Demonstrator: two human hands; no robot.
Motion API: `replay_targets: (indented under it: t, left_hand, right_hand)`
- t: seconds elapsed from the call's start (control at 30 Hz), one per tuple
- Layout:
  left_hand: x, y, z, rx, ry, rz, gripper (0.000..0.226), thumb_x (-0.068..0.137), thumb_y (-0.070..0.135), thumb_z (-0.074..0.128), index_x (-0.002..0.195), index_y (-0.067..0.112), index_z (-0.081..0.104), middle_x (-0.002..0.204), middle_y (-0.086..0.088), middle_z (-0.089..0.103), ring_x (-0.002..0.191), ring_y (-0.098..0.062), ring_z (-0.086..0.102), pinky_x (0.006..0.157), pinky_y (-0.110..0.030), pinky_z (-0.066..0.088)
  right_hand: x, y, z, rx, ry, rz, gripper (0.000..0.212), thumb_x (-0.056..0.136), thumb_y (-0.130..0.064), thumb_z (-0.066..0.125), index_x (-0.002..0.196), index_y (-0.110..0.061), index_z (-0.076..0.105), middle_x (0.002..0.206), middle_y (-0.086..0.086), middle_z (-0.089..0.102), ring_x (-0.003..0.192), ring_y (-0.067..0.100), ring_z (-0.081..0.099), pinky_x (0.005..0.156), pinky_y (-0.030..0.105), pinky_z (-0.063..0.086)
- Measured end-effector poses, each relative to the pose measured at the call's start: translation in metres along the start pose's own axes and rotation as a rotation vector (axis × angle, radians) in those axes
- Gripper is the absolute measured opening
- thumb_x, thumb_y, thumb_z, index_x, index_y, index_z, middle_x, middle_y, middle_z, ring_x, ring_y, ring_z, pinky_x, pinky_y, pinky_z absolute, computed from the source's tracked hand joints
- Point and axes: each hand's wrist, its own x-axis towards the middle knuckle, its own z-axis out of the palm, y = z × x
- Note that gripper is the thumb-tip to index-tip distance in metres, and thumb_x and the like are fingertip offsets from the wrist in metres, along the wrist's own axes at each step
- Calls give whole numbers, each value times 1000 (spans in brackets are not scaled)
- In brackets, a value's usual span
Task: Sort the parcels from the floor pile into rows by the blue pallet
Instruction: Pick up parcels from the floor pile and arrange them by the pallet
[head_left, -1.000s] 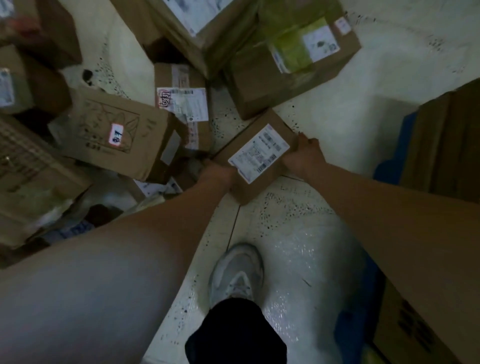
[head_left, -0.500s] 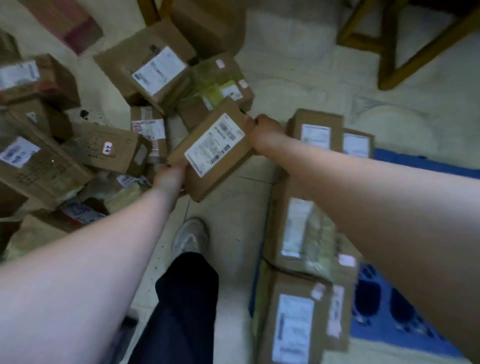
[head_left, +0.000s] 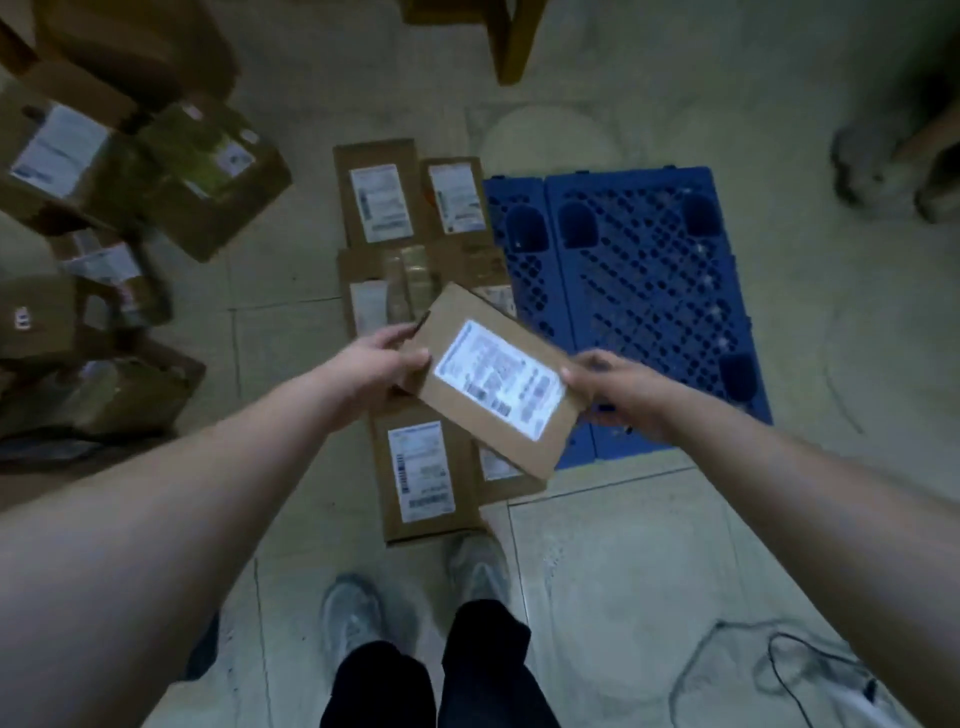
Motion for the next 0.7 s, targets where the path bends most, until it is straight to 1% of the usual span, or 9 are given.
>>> replay_targets:
  t: [0.1, 0.17, 0.23, 0.3, 0.37, 0.5, 0.57, 0.63, 0.7]
  left_hand:
    - [27, -49, 25, 98, 71, 51, 47, 91, 10, 64, 136, 15, 52, 108, -6, 66, 96, -24, 64, 73, -25, 56]
    - [33, -82, 35, 318, 222, 98, 44, 89, 22, 61, 132, 18, 56, 117, -3, 63, 104, -23, 61, 83, -28, 51]
    - [31, -111, 36, 597, 332, 96, 49, 84, 31, 55, 132, 21, 55, 127, -9, 58, 118, -30, 53, 98, -38, 47]
    - [28, -132, 33, 808, 378, 60, 51, 88, 28, 52, 138, 21, 49, 138, -14, 46, 129, -36, 39, 104, -43, 40]
    - [31, -146, 30, 904, 383, 54, 53, 91, 25, 49, 143, 21, 42, 144, -16, 35, 132, -38, 31, 105, -46, 38]
    - [46, -166, 30, 1013, 328, 82, 51, 93, 24, 45, 143, 20, 40, 145, -17, 29, 128, -39, 33, 104, -46, 38]
    - [52, -174, 33, 1032, 312, 101, 53, 92, 24, 47, 145, 22, 38, 144, -16, 26, 125, -38, 32, 103, -45, 39]
    - [54, -179, 35, 1053, 334, 128, 55, 90, 26, 48, 144, 23, 37, 143, -15, 25, 124, -36, 30, 100, -45, 40]
    - [53, -181, 36, 1067, 347, 134, 56, 89, 27, 49, 143, 23, 36, 145, -15, 23, 123, -36, 29, 98, -45, 42]
  right_hand:
    - [10, 92, -18, 155, 43, 82, 29, 92, -17, 68, 118, -10, 57, 122, 10, 62, 97, 20, 67, 69, 31, 59]
    - [13, 142, -15, 286, 196, 117, 29, 93, -11, 65, 119, -5, 53, 124, 17, 58, 94, 23, 65, 69, 34, 59]
    - [20, 180, -4, 321, 319, 168, 26, 94, -8, 63, 115, -3, 49, 121, 22, 55, 93, 27, 62, 77, 40, 57]
    - [31, 198, 11, 256, 389, 194, 23, 94, -8, 63, 111, -4, 48, 121, 23, 53, 98, 31, 61, 79, 42, 57]
    - [47, 203, 29, 190, 399, 188, 23, 95, -10, 62, 111, -5, 47, 120, 21, 53, 100, 33, 61, 78, 43, 59]
    - [87, 199, 61, 60, 404, 135, 17, 97, -15, 58, 109, -8, 48, 115, 17, 56, 102, 33, 60, 86, 48, 57]
    - [107, 198, 72, -161, 402, 100, 24, 98, -21, 55, 117, -7, 54, 120, 19, 60, 107, 36, 59, 88, 42, 53]
    - [121, 193, 82, -384, 358, 110, 31, 101, -22, 48, 126, -4, 56, 125, 19, 60, 112, 36, 57, 80, 32, 44]
    - [132, 188, 90, -506, 312, 166, 40, 104, -28, 40, 136, -6, 50, 135, 19, 54, 120, 35, 53, 85, 33, 43]
